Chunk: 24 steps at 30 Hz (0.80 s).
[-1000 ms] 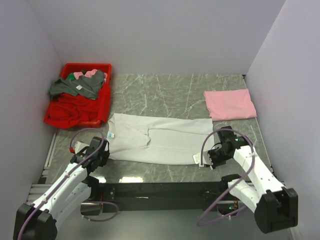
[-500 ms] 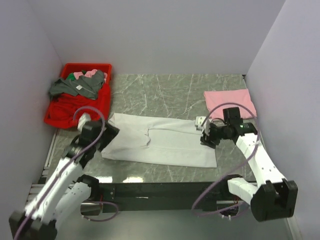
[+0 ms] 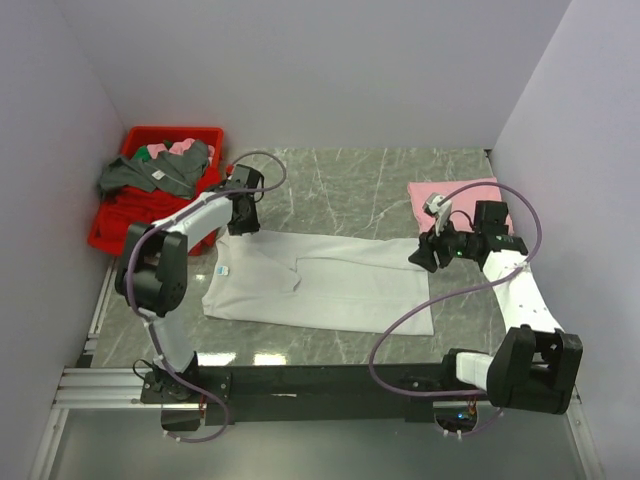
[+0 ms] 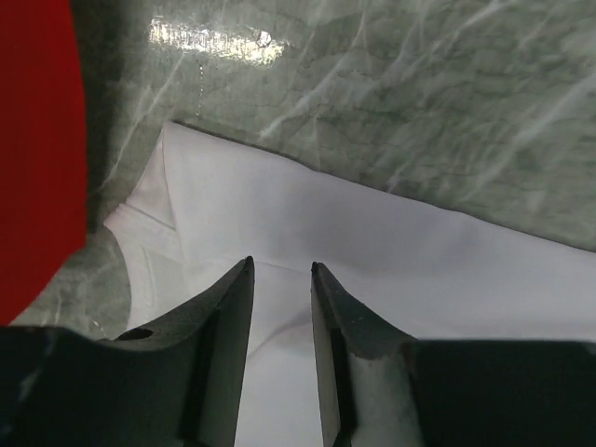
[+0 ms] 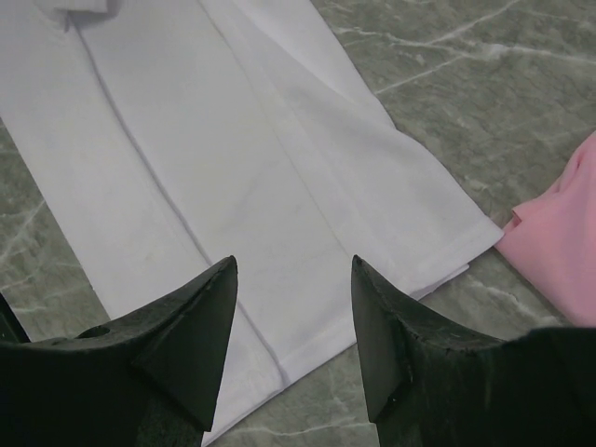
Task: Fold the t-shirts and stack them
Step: Fold the tshirt
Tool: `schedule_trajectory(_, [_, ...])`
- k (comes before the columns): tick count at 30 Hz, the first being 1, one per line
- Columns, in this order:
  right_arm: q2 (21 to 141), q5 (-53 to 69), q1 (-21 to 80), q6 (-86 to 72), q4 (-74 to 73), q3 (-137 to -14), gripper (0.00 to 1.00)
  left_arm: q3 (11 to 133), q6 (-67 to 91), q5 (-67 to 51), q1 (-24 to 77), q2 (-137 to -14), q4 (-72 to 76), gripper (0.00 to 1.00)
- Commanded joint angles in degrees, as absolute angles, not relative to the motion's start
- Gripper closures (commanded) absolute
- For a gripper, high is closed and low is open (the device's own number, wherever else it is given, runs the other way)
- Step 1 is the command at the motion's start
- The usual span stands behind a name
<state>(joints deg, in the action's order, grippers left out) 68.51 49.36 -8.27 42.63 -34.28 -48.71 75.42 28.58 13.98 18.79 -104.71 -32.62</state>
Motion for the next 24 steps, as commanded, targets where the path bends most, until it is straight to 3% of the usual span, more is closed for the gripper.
schedule_trajectory(1, [69.8, 52.3, -9.7, 41.1, -32.5, -49.5, 0.41, 80.1, 21.9, 16.3, 18.5, -106.5, -36.2, 0.63])
schedule_trajectory(11, [70.5, 53.5, -11.4, 42.2, -32.6, -48.5, 0.41, 85.6, 25.8, 19.4, 17.3, -111.5, -39.8, 0.6])
schedule_trajectory(12, [70.5, 53.7, -11.5, 42.3, -32.6, -48.5, 0.41, 85.7, 27.5, 21.2, 17.3, -111.5, -40.2, 0.5])
schedule_trajectory(15, [70.8, 54.4, -12.0, 42.7, -33.0, -48.5, 0.41, 84.5, 34.1, 22.7, 16.8, -110.6, -40.3, 0.35])
schedule_trajectory(17, [71.2, 54.8, -12.2, 43.0, -33.5, -48.7, 0.41, 83.5, 40.2, 20.5, 15.7, -109.3, -38.9, 0.32])
schedule_trajectory(20, [71.5, 55.2, -12.5, 43.3, -34.2, -48.8, 0.41, 83.6, 50.8, 20.1, 14.9, -109.2, -40.9, 0.41])
schedule_trajectory(21, [71.2, 55.2, -12.6, 43.3, -34.2, -48.8, 0.41, 84.3, 53.3, 21.1, 14.9, -109.2, -41.4, 0.51])
schedule_trajectory(24, [70.8, 55.5, -12.7, 43.6, -34.1, -48.5, 0.41, 85.1, 61.2, 20.9, 14.9, -108.6, -43.0, 0.53])
